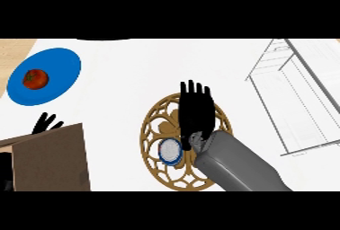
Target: Pick the cupcake from the placemat and place it in the tiered shelf
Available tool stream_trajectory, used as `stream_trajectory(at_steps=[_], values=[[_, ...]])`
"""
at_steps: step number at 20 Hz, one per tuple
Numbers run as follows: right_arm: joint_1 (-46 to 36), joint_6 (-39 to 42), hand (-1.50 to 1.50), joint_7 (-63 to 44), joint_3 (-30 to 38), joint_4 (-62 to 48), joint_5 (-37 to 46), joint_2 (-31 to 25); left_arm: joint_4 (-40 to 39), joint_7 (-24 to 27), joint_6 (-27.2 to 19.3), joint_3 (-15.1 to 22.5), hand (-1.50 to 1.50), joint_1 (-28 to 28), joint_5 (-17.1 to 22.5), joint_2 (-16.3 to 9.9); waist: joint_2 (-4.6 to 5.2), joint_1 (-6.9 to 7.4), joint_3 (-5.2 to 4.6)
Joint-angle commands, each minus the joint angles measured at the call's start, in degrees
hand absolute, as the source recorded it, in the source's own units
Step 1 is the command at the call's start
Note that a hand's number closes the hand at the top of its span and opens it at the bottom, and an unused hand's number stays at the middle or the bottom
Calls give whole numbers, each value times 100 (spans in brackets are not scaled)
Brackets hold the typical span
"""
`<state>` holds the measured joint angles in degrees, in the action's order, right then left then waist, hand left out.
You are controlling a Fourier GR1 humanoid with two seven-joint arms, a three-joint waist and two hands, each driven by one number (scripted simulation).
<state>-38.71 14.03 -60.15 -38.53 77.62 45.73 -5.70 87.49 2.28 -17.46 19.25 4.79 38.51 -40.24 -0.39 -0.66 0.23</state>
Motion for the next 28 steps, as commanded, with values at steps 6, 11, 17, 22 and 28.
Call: stream_trajectory(at_steps=[6,11,17,22,28], values=[[217,752,-150,-307,163,-101,86,-102,-602,203,-156,-22,0,-380,-449,34,38,8,-26],[217,657,-150,17,333,-664,345,-207,-495,328,-214,98,0,-201,-497,11,44,66,-25],[213,608,-150,298,541,-695,544,-89,-1039,237,-5,-35,0,-678,-437,36,50,20,-27],[-37,459,-150,813,897,-1333,707,-145,-475,392,-94,67,0,-117,-447,-78,44,127,-23],[-97,211,-150,994,1005,-1789,878,173,-815,19,180,-135,0,-720,-242,-230,59,92,-23]])
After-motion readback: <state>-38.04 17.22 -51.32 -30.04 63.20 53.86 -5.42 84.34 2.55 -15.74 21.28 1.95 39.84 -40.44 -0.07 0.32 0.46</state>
